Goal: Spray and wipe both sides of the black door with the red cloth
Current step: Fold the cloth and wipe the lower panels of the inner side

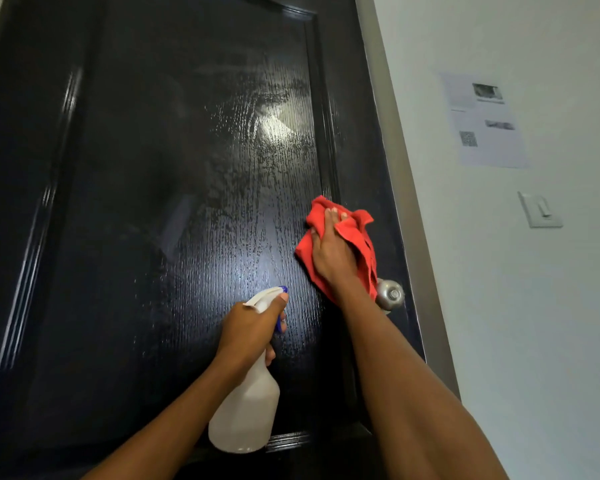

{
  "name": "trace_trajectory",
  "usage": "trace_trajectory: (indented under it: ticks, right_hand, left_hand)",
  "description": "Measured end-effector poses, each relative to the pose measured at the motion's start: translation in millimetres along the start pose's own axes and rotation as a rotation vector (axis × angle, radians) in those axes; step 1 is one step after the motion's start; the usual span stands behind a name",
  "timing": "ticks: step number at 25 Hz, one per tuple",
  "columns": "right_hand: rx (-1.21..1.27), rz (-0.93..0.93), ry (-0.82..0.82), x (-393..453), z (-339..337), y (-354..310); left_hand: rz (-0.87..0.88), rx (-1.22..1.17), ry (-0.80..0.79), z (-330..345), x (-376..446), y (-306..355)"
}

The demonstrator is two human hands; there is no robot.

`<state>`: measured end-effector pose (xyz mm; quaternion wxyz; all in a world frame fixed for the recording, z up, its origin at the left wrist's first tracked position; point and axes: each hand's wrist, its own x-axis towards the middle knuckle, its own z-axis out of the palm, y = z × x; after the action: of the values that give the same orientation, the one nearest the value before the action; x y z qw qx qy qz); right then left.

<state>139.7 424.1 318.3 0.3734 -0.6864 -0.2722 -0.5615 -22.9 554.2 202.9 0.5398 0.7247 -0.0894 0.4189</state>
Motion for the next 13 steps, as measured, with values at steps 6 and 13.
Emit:
trace_trajectory:
  ticks: [6, 13]
  right_hand:
    - [-0.038, -0.02, 0.049, -42, 16, 22]
    - [-0.138, -0.049, 0.061, -210, 28, 65]
  left_hand:
    - [-0.009, 0.017, 0.002, 11, 0, 0]
    - [-0.063, 0.013, -0.016, 17, -27, -26]
